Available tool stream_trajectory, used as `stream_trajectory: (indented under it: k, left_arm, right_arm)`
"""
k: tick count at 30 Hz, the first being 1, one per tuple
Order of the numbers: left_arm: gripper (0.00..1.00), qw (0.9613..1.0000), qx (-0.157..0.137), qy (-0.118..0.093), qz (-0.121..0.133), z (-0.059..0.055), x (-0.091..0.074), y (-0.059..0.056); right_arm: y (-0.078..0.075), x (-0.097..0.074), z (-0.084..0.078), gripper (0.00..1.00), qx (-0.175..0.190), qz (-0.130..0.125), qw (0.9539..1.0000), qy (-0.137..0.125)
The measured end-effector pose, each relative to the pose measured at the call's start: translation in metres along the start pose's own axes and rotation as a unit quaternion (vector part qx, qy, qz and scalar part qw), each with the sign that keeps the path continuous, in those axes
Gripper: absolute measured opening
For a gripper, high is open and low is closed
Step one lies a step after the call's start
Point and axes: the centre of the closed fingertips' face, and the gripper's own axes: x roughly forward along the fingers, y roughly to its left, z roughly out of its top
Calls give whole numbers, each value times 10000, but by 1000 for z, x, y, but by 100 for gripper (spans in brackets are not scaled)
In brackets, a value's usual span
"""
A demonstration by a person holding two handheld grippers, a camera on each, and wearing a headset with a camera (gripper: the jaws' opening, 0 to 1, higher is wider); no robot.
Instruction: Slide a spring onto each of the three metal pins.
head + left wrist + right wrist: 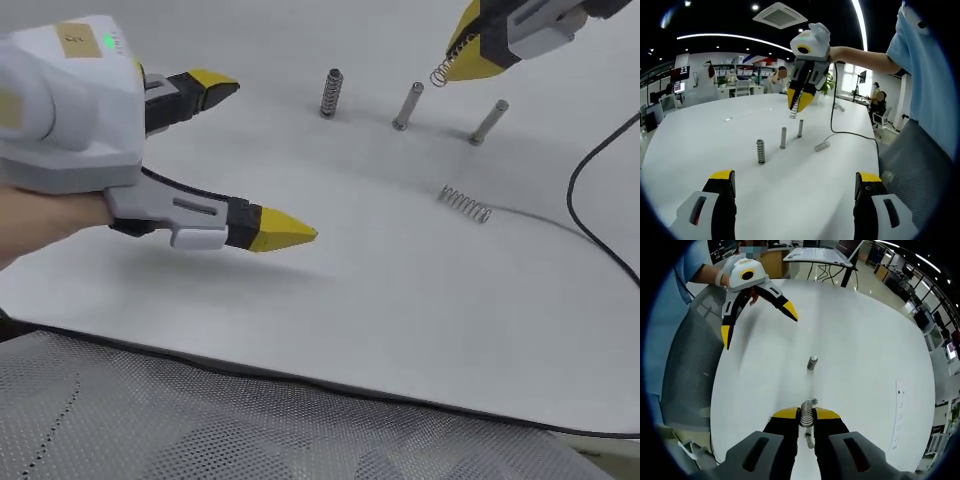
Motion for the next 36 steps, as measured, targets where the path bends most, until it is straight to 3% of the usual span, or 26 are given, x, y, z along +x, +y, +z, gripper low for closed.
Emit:
stream_trajectory:
  k: [20, 36]
  left_arm:
    - [97, 10000, -44, 4, 21, -2, -1, 3]
    - [96, 10000, -90, 19, 29, -4, 1, 4]
  right_arm:
    - [-13, 23, -2, 8, -190, 228, 9990, 320]
    - [-11, 32, -5, 8, -230, 343, 9983, 417]
